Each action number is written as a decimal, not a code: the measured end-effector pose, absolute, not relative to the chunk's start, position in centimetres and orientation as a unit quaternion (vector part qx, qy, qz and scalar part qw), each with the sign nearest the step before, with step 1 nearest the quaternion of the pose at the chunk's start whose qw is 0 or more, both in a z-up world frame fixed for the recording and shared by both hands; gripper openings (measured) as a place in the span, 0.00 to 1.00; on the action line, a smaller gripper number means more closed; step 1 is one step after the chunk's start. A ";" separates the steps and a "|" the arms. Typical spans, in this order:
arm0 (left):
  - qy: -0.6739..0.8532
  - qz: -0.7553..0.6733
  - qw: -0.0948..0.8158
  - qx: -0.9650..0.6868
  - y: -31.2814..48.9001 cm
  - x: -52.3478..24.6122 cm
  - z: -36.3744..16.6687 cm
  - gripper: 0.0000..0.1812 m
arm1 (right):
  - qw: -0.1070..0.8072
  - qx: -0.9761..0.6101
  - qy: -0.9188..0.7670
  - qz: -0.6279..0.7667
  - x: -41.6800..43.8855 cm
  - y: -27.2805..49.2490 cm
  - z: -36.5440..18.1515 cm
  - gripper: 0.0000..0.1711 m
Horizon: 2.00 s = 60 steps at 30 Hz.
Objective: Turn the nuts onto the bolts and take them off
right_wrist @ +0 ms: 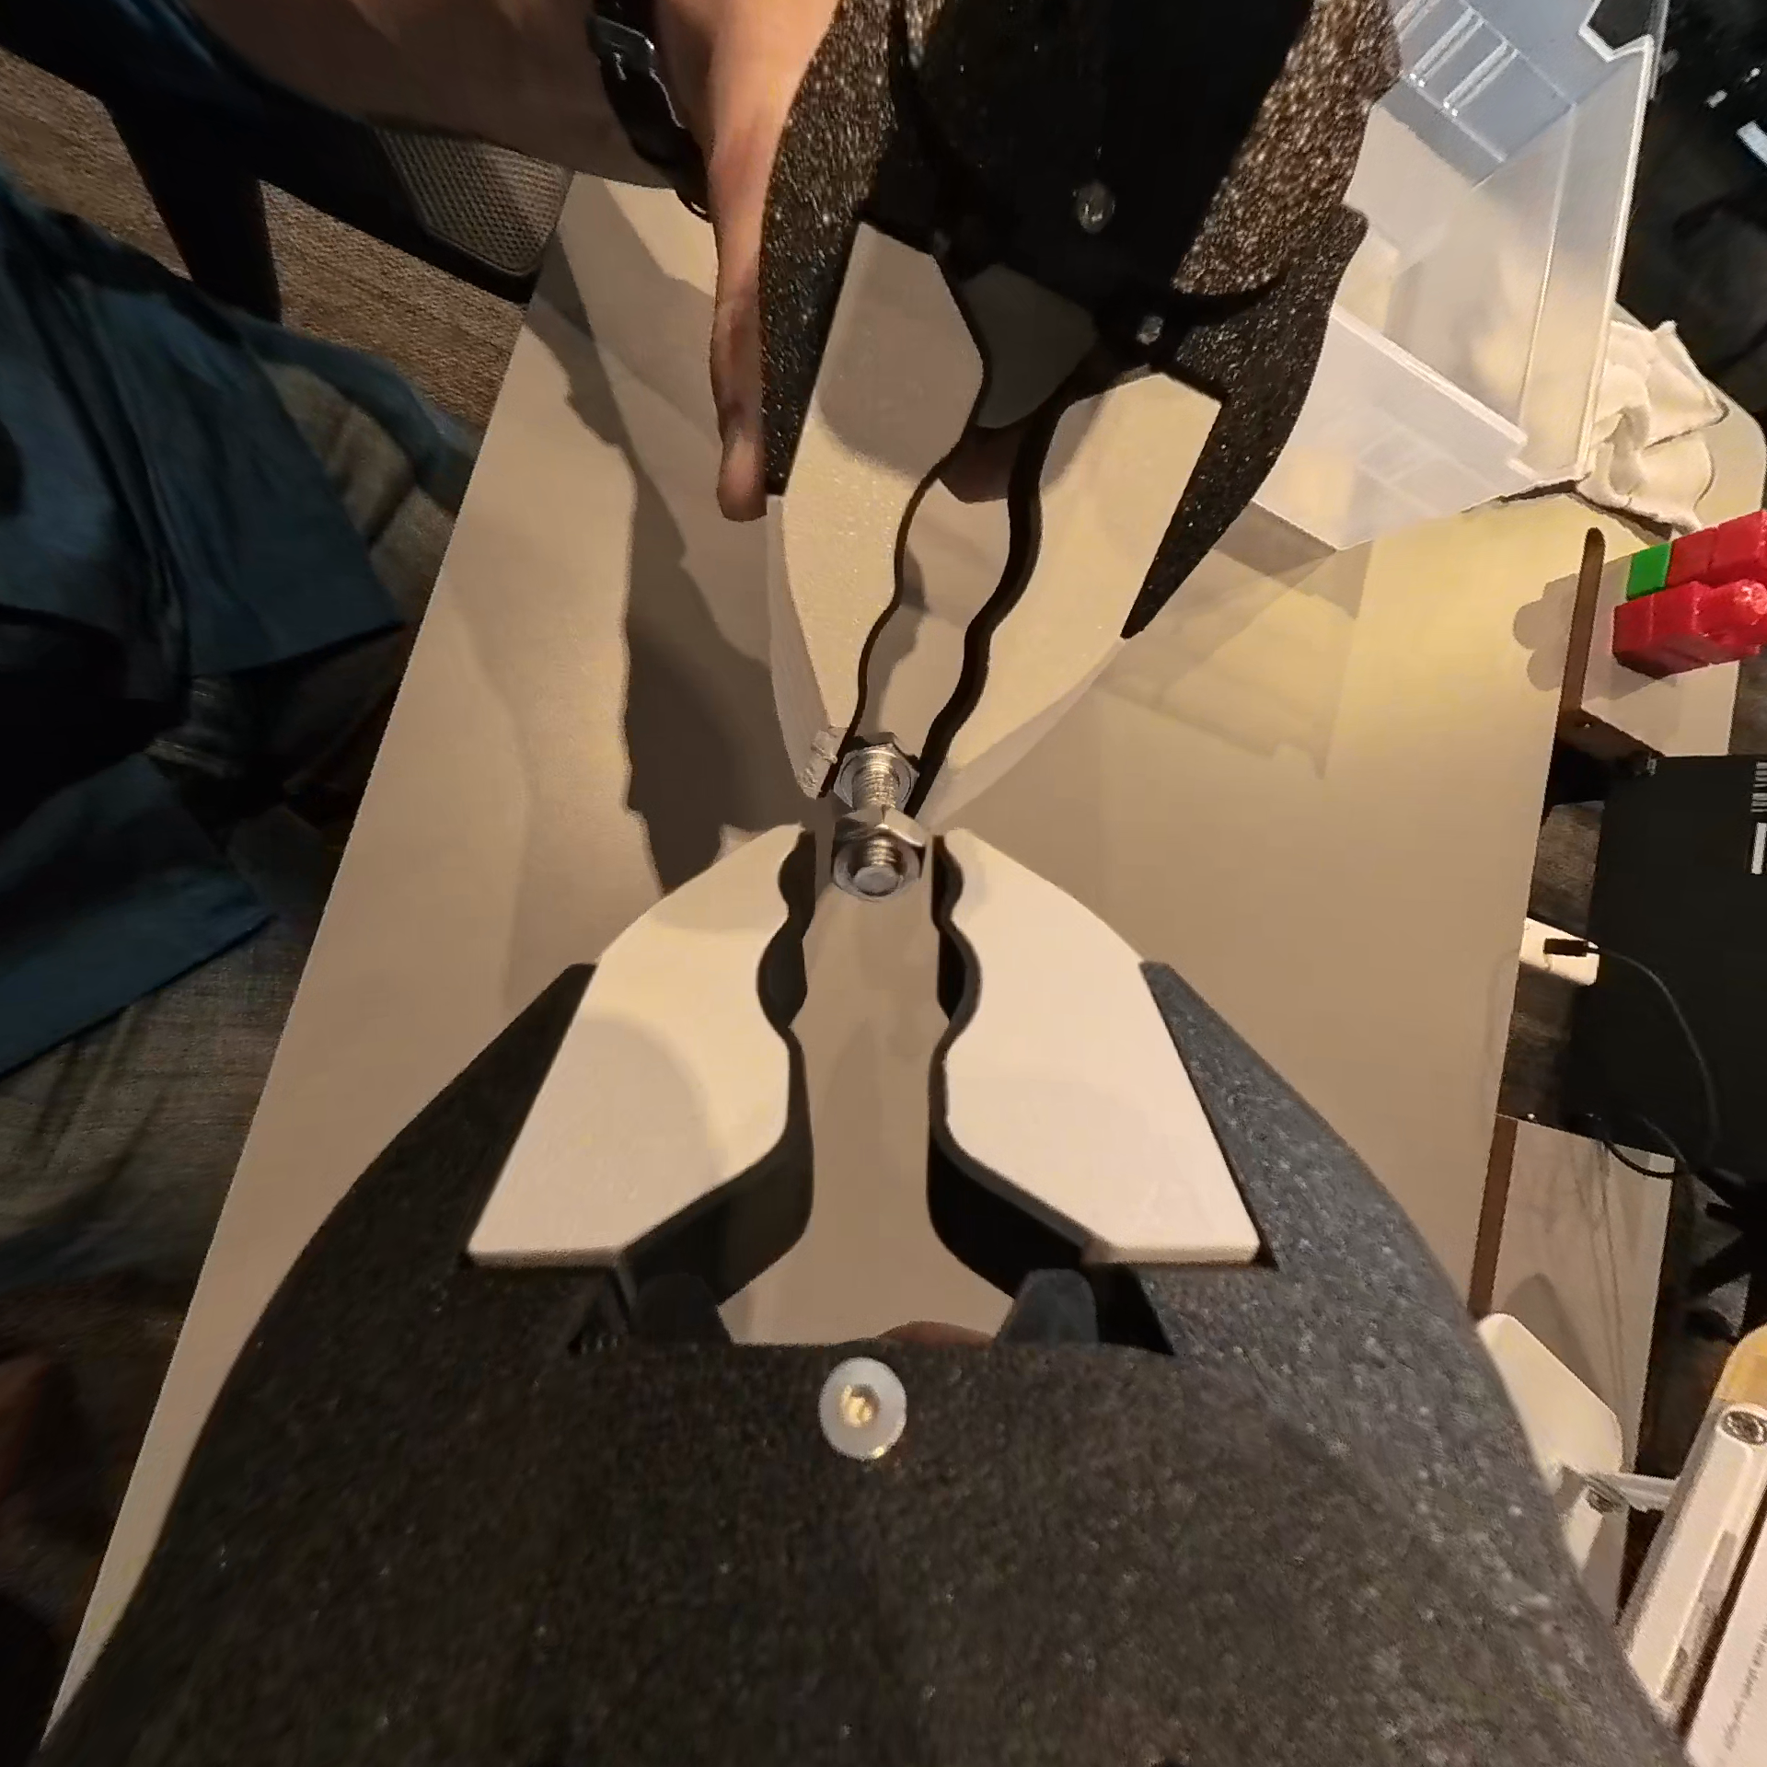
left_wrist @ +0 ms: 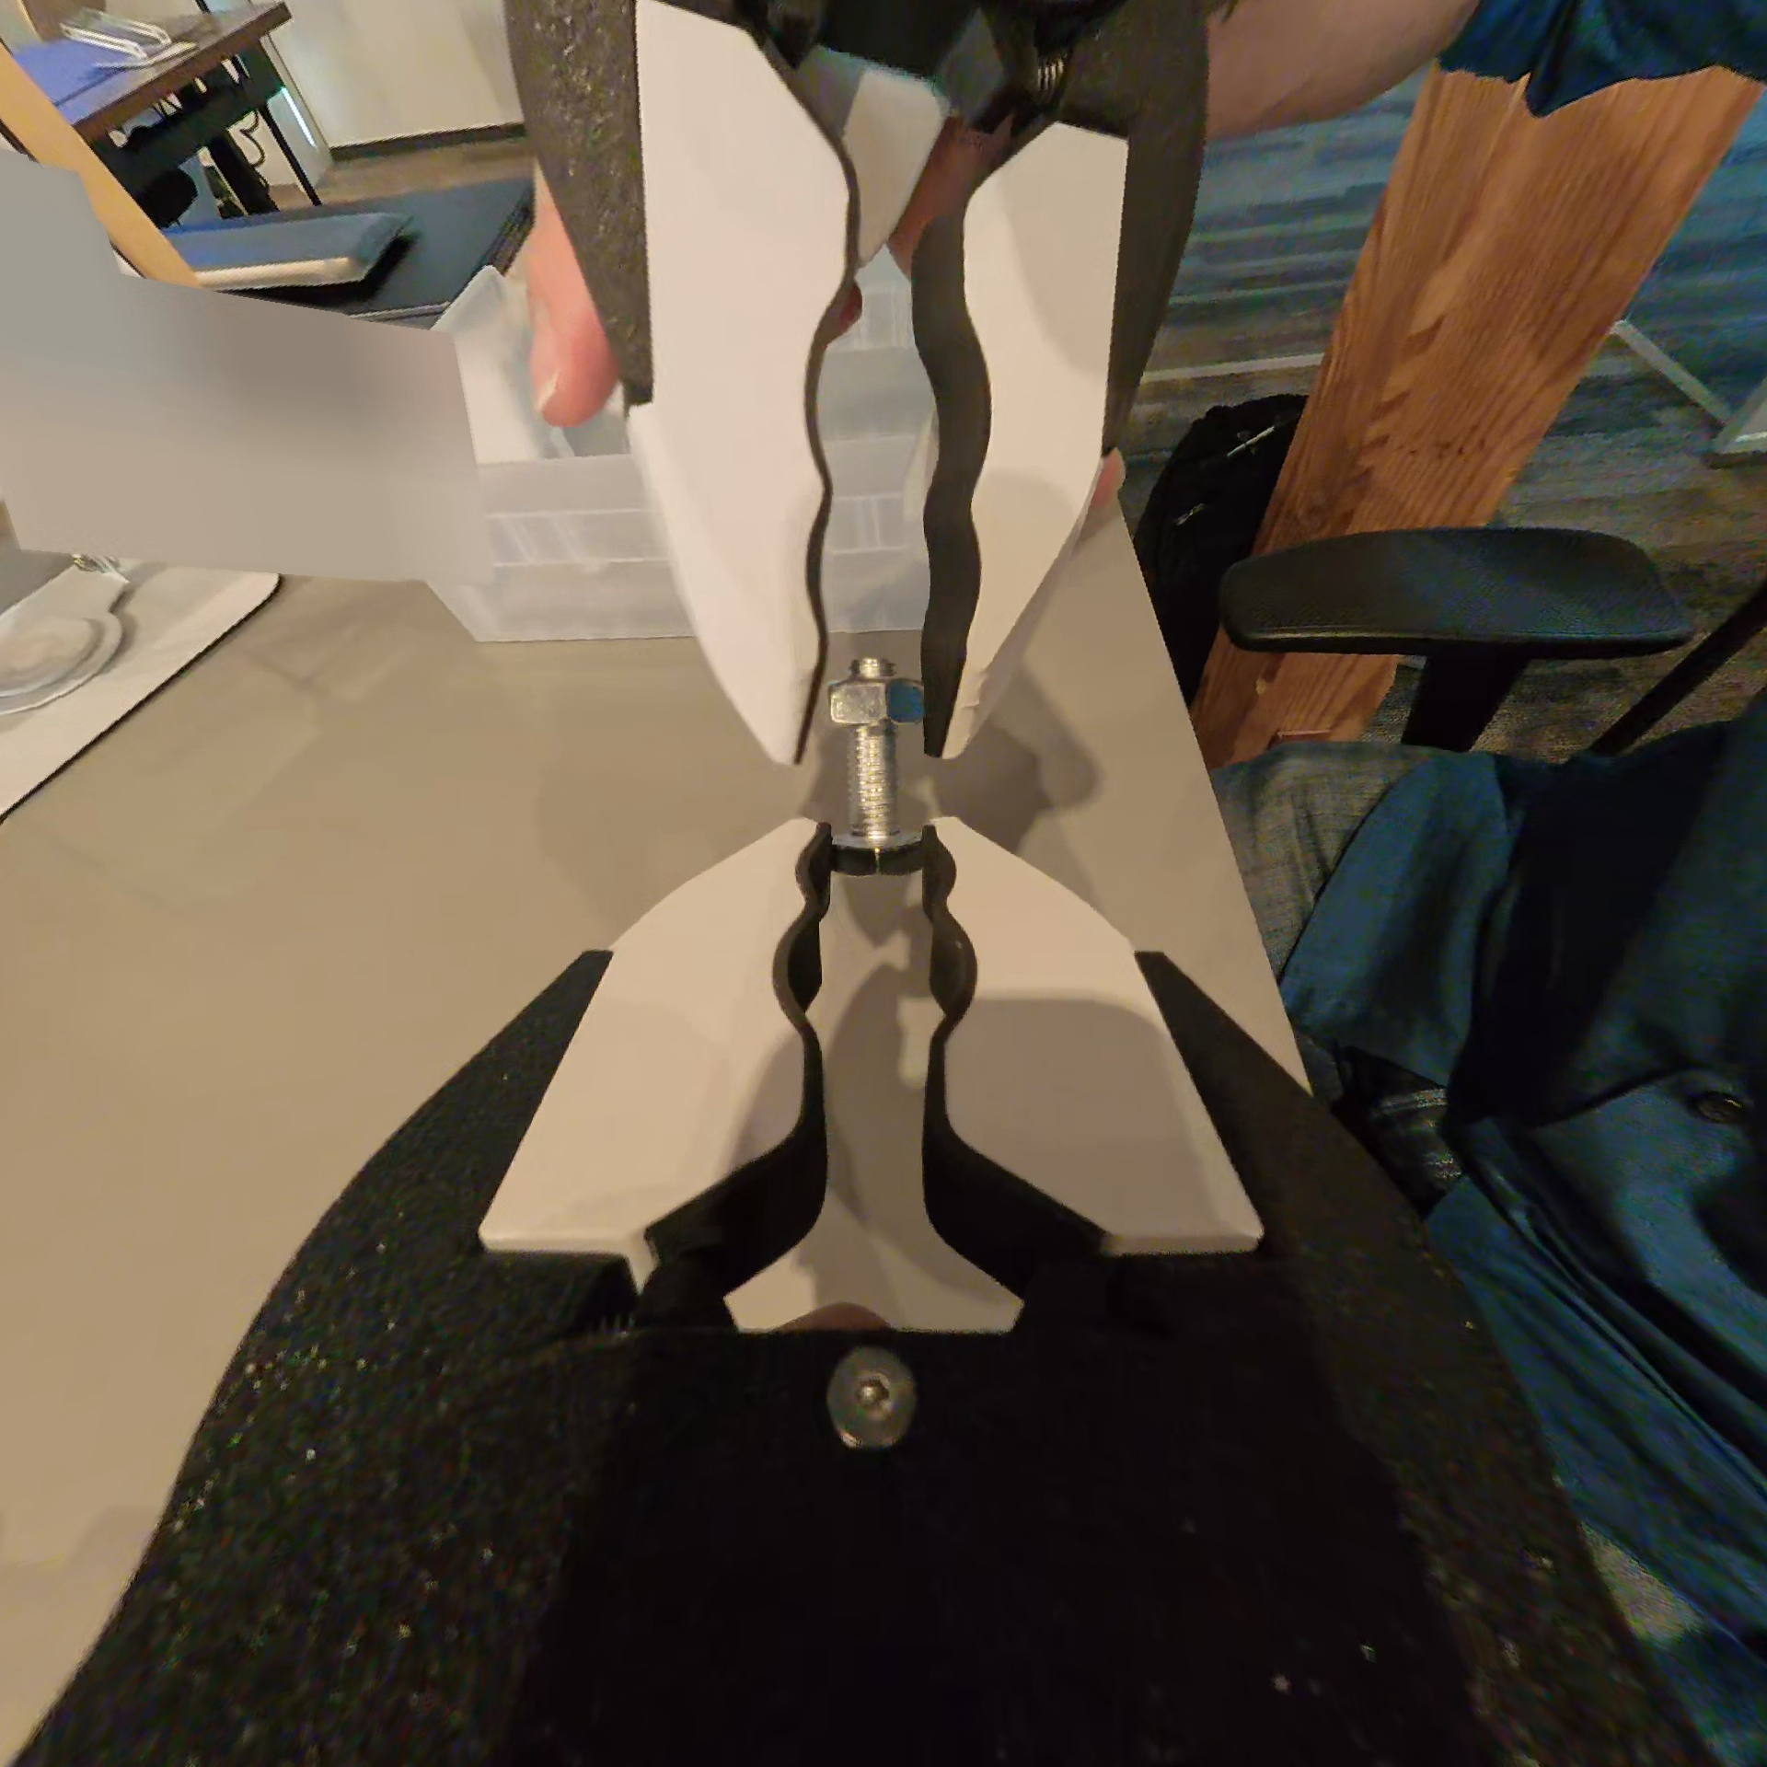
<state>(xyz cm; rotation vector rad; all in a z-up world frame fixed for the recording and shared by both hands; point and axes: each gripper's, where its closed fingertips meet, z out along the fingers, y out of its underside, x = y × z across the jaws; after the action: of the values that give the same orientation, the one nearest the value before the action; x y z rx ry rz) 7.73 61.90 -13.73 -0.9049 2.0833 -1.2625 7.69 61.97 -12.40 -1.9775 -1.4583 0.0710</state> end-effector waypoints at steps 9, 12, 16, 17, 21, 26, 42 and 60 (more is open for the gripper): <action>0.768 -0.445 0.315 -0.338 62.5 8.2 -13.2 0.09 | 0.323 -0.839 -0.407 0.163 7.7 62.1 -11.3 0.10; 0.771 -0.407 0.349 -0.345 63.3 8.4 -13.2 0.09 | 0.288 -0.886 -0.252 0.261 8.0 62.5 -11.4 0.10; 0.780 -0.358 0.379 -0.346 63.7 8.8 -13.6 0.09 | 0.242 -0.881 -0.095 0.395 8.0 62.6 -11.6 0.11; 0.778 -0.356 0.386 -0.344 63.7 8.8 -13.4 0.09 | 0.235 -0.862 -0.061 0.446 7.8 62.7 -11.1 0.11; 0.776 -0.355 0.392 -0.343 63.7 8.7 -13.1 0.09 | 0.215 -0.815 -0.007 0.539 7.7 62.7 -10.9 0.10; 0.773 -0.354 0.385 -0.359 64.1 9.0 -13.6 0.09 | 0.282 -0.828 -0.069 0.480 8.3 63.4 -10.5 0.24; 0.757 -0.356 0.390 -0.386 65.3 9.3 -13.6 0.09 | 0.314 -0.895 -0.151 0.278 9.1 64.7 -12.4 0.19; 0.760 -0.340 0.397 -0.387 65.6 9.5 -13.9 0.22 | 0.313 -0.891 -0.157 0.288 9.4 64.4 -12.8 0.11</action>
<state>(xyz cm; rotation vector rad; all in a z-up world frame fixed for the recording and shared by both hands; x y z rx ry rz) 9.51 65.56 -13.90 -0.9803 1.9244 -0.8617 9.37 64.41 -12.78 -2.3506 -0.4152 0.7591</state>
